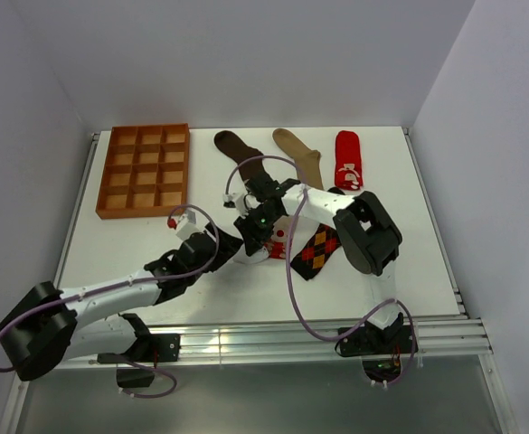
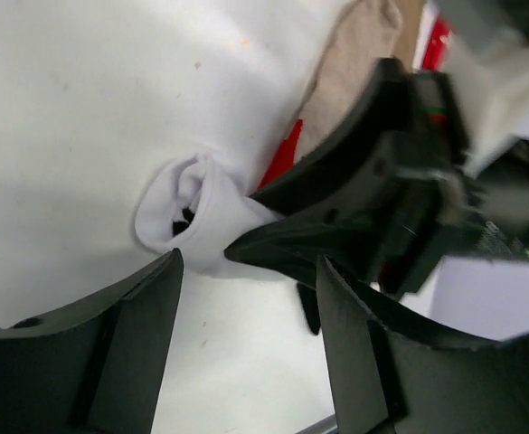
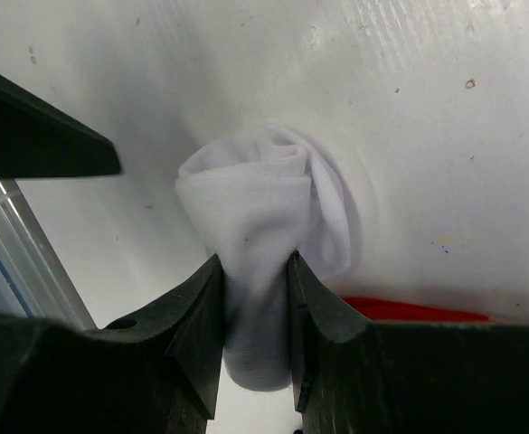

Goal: Roll the socks
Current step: Pick up the sock at the center of the board.

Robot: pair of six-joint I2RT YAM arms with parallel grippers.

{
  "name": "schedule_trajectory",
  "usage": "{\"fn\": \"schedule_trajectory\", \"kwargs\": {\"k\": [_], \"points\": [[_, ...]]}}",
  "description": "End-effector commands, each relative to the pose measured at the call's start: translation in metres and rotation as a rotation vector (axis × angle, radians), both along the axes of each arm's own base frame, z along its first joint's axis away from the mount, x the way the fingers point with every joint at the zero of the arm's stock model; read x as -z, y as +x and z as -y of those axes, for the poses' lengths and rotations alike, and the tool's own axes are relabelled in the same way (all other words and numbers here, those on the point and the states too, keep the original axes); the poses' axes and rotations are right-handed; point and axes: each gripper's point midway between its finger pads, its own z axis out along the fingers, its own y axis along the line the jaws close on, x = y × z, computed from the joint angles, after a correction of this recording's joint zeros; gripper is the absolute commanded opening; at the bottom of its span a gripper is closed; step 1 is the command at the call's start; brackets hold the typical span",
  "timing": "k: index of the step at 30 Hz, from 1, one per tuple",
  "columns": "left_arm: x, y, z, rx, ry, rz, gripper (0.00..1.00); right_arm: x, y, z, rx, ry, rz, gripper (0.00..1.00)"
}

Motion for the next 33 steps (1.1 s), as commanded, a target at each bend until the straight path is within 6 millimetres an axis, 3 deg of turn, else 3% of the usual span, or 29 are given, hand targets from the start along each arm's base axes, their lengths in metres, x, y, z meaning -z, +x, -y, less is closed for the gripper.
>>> {"fn": "schedule_trajectory", "kwargs": {"k": [1,4,12,17,20,25,29,33], "points": [[-0.021,0.005,-0.014,0.095,0.174,0.177,0.66,0.009,0.003,0.009,-0.051,-0.053,0.015,0.17],[-0.023,-0.001,-0.01,0.292,0.354,0.259,0.67,0.01,0.001,0.01,-0.098,-0.067,0.0,0.17],[-0.029,-0.004,0.008,0.467,0.635,0.38,0.68,0.024,-0.006,0.017,-0.21,-0.114,-0.059,0.18],[-0.018,-0.018,0.032,0.621,0.795,0.462,0.68,0.032,-0.013,0.022,-0.25,-0.13,-0.104,0.18],[-0.014,-0.02,0.041,0.671,0.875,0.479,0.69,0.033,-0.018,0.025,-0.288,-0.137,-0.136,0.19],[-0.01,-0.013,0.039,0.663,1.016,0.484,0.72,0.032,-0.024,0.027,-0.349,-0.125,-0.178,0.19],[-0.01,-0.01,0.048,0.7,1.059,0.503,0.74,0.033,-0.03,0.03,-0.378,-0.131,-0.212,0.19],[0.003,-0.017,0.056,0.787,1.099,0.484,0.75,0.034,-0.031,0.032,-0.395,-0.139,-0.222,0.19]]}}
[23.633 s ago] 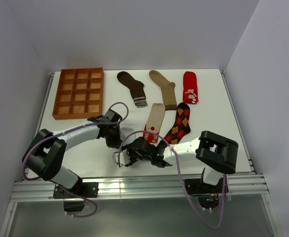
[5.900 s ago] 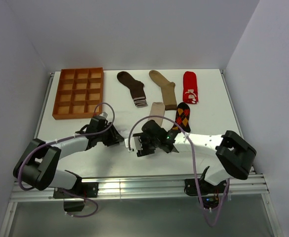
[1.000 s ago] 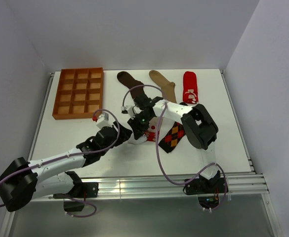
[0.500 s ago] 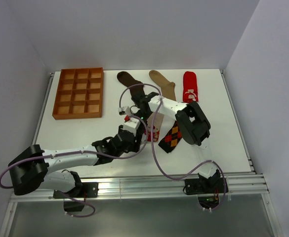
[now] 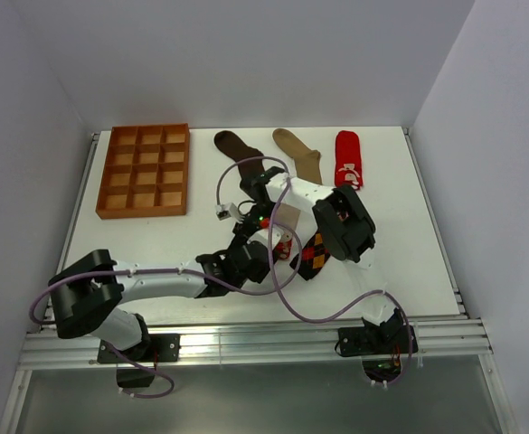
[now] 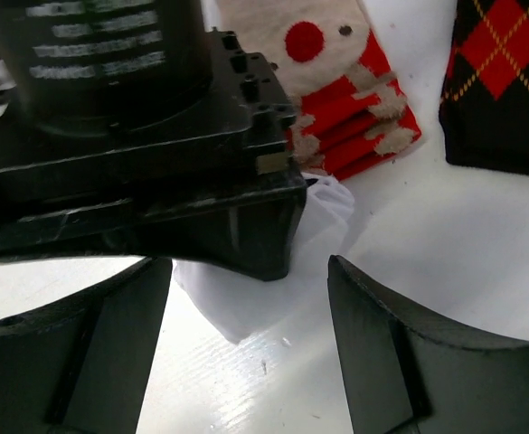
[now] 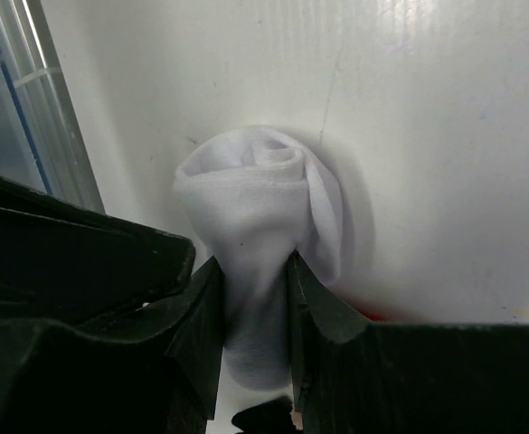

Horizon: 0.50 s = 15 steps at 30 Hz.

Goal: Roll the socks
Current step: Pick up the sock at the center of the board.

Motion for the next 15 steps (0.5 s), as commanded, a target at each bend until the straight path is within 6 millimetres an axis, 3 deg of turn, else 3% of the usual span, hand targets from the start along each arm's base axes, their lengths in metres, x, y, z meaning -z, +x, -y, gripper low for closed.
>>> {"fn": "schedule_trajectory", "kwargs": {"k": [1,5,15], "points": [[-0.002,-0.001,0.01,0.06,0.074,0.016,0.75,0.03,-0.008,0.027,-0.067,-0.133,-0.023,0.19],[0.002,-0.009,0.019,0.108,0.07,-0.031,0.76,0.028,-0.008,0.027,-0.08,-0.136,-0.037,0.19],[0.019,-0.022,0.018,0.137,0.119,-0.1,0.76,0.033,-0.016,0.035,-0.132,-0.161,-0.094,0.2]]}}
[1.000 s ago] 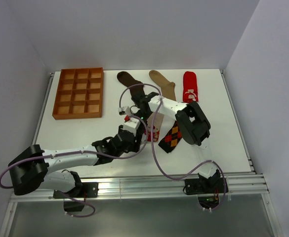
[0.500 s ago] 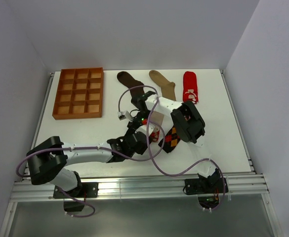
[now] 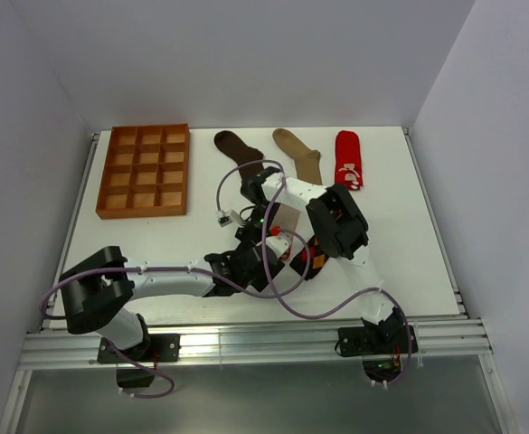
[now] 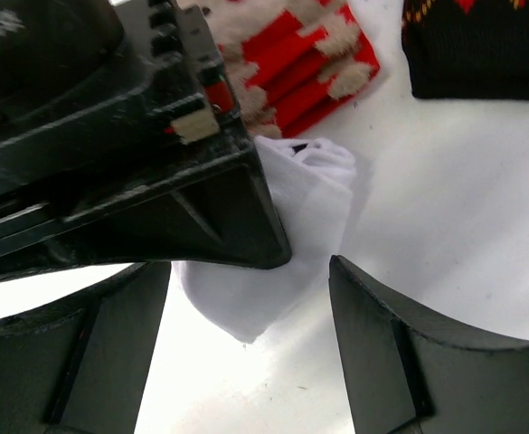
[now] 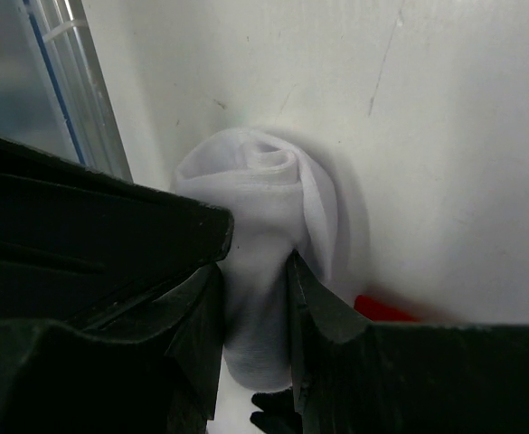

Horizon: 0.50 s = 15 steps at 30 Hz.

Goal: Roll the socks
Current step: Pick up the sock at the center of the board.

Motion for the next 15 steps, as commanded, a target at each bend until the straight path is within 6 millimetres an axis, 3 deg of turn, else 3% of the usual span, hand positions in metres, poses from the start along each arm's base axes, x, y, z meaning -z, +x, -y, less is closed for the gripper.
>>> {"fn": "schedule_trajectory", "kwargs": {"k": [1,15], "points": [[0.001,-0.006,0.011,0.036,0.012,-0.019,0.76,0.031,0.002,0.022,-0.077,-0.111,0.023,0.2],[0.024,-0.008,0.014,0.041,0.099,-0.015,0.75,0.034,0.0,0.025,-0.087,-0.139,-0.01,0.22]]}}
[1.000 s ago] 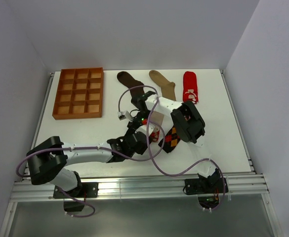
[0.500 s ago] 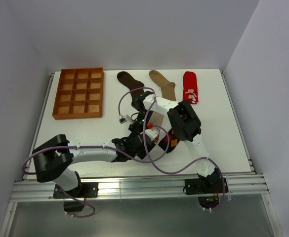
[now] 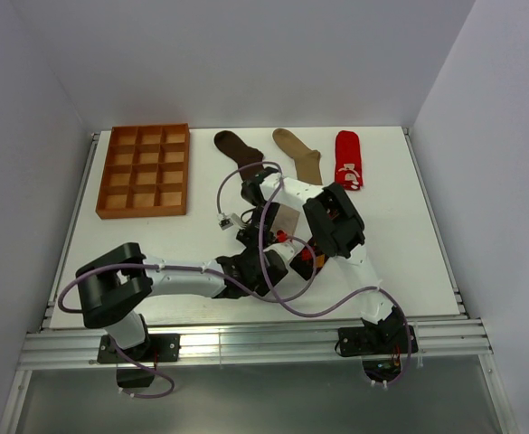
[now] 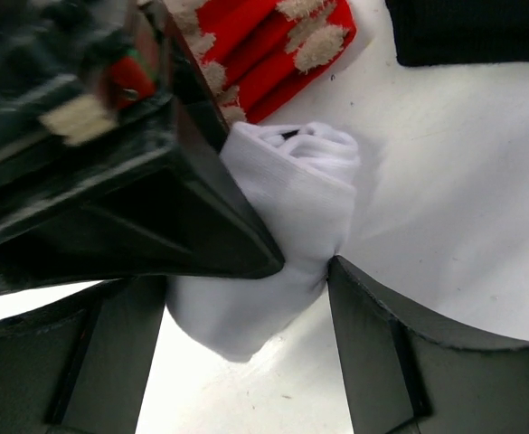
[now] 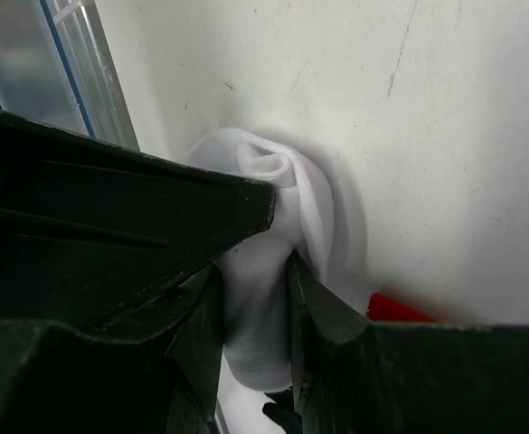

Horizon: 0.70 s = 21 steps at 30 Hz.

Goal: Roll the socks
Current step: Pick up the sock at the center of the board.

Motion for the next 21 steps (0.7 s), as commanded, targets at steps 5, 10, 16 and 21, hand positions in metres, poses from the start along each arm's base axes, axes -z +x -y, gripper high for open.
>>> {"fn": "schedule_trajectory", "kwargs": {"k": [5,10,16,21], "points": [[0.011,-0.002,0.013,0.029,0.076,0.001,0.73,0.031,0.008,0.02,-0.091,-0.094,0.045,0.22],[0.022,-0.005,0.015,0.037,0.109,-0.014,0.7,0.029,0.003,0.023,-0.107,-0.094,0.021,0.22],[0.03,-0.008,0.017,0.052,0.136,-0.039,0.56,0.026,-0.001,0.026,-0.131,-0.085,0.001,0.25],[0.035,-0.011,0.017,0.068,0.149,-0.06,0.3,0.022,-0.003,0.025,-0.133,-0.074,-0.003,0.33]]}}
